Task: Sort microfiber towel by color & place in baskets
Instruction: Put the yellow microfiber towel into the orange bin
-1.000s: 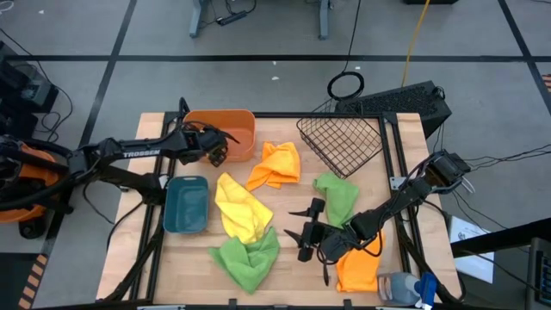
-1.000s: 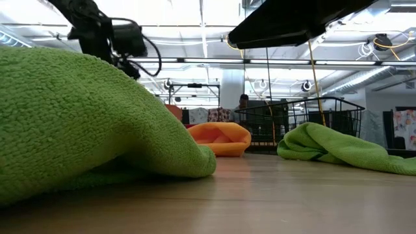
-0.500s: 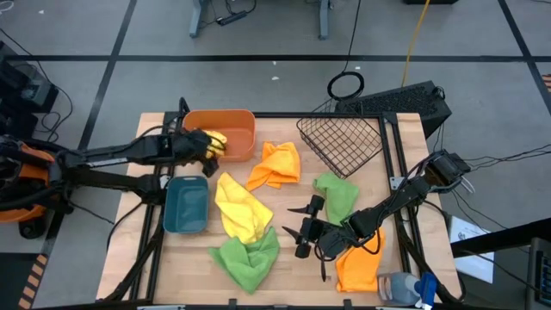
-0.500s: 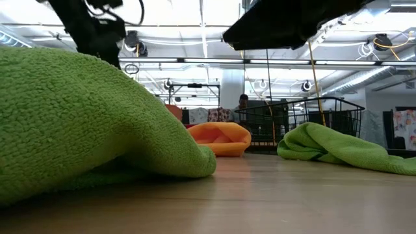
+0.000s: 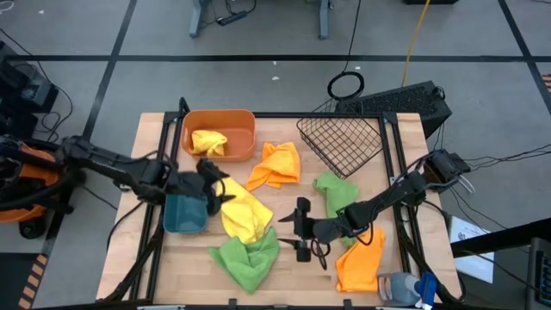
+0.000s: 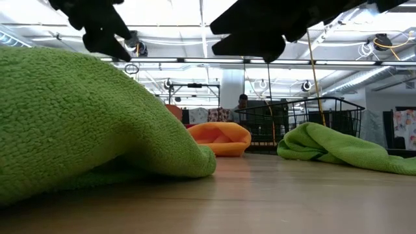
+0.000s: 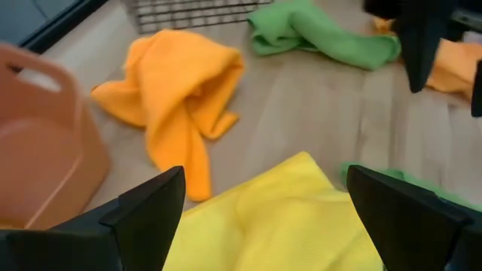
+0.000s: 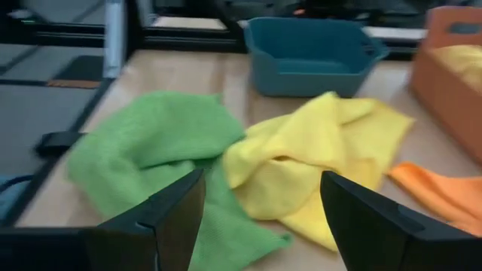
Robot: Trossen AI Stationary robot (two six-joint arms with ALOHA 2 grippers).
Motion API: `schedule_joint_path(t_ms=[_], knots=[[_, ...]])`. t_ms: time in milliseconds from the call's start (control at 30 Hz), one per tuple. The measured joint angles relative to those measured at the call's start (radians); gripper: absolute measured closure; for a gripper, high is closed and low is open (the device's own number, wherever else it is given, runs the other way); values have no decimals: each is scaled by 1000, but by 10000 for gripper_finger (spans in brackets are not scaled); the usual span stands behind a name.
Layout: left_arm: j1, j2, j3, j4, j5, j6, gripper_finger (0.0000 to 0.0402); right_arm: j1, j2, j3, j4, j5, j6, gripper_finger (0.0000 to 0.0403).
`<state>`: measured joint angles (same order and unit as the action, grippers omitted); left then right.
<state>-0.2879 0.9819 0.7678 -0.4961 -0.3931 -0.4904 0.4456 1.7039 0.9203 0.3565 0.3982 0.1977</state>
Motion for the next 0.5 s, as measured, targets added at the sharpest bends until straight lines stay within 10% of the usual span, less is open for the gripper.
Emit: schedule_joint_path(t_ms=[500], knots=[[-219, 217, -5, 106, -220, 0, 29, -97, 188, 160, 14, -116, -23, 94]])
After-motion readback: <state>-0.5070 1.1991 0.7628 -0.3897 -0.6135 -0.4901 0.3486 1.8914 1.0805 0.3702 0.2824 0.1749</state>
